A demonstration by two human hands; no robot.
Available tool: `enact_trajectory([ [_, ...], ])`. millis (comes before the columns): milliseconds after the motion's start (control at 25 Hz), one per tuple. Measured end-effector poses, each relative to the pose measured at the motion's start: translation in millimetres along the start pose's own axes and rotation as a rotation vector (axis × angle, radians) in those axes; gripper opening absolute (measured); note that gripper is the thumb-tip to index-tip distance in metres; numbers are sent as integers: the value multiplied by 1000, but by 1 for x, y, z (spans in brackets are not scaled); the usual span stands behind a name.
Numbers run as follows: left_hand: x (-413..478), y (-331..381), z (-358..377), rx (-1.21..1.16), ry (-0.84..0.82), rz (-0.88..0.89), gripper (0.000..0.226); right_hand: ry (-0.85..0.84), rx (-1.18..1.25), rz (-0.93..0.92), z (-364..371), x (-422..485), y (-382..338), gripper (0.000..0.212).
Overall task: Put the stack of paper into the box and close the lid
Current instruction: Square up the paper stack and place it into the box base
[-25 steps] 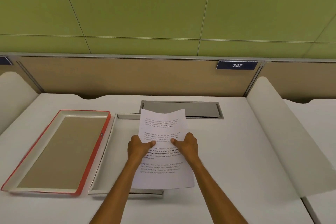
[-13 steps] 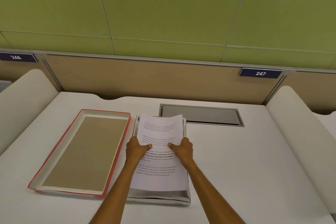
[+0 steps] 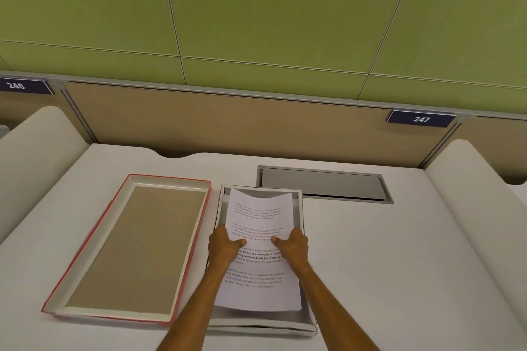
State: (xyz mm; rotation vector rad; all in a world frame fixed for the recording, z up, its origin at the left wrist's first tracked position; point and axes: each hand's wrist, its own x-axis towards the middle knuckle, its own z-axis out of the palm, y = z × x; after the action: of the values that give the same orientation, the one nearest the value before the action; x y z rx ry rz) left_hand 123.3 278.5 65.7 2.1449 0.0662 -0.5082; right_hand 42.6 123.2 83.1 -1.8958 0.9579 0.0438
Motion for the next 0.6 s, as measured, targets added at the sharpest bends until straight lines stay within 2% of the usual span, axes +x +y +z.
enact_trajectory([
  [120, 2, -3, 2, -4, -1, -18, 35, 13, -10, -4, 5, 4, 3, 31],
  [320, 8, -7, 4, -5, -2, -29, 43, 28, 1, -8, 10, 9, 6, 31],
  [600, 10, -8, 10, -16, -23, -38, 38, 46, -17, 12, 12, 18, 12, 33],
])
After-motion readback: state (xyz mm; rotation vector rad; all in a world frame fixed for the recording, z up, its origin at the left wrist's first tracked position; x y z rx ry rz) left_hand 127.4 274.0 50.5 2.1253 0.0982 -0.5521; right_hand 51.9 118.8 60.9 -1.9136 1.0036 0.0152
